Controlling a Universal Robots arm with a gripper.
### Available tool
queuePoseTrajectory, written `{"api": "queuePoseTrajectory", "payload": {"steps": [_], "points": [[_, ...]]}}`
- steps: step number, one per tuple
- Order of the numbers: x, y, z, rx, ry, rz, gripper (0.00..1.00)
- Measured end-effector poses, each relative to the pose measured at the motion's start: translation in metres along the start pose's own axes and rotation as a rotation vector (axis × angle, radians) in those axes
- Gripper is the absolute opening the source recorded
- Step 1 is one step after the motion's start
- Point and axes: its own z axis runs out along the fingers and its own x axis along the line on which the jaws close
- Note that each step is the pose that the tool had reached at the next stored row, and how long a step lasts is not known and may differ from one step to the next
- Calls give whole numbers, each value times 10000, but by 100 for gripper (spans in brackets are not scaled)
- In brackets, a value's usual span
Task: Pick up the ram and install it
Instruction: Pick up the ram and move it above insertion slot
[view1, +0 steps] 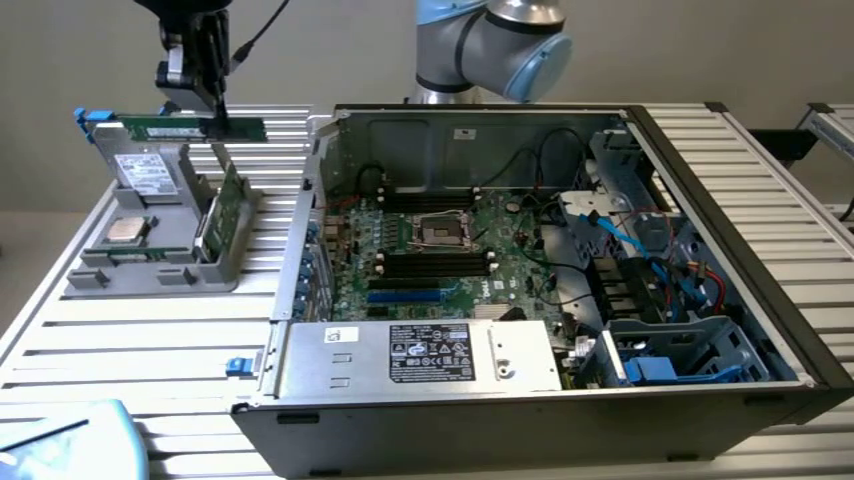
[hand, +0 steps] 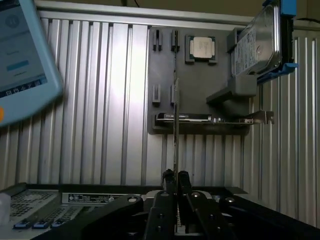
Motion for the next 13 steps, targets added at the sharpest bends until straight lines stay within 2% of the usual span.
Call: {"api": "queuePoseTrajectory", "payload": {"steps": [1, 6, 8, 10, 13], "points": [[0, -21, -8, 35, -7, -4, 14], [2, -143, -42, 300, -22, -24, 14], [3, -207, -58, 381, -32, -32, 14], [4, -275, -76, 441, -46, -38, 14], [5, -387, -113, 481, -70, -43, 14]]}}
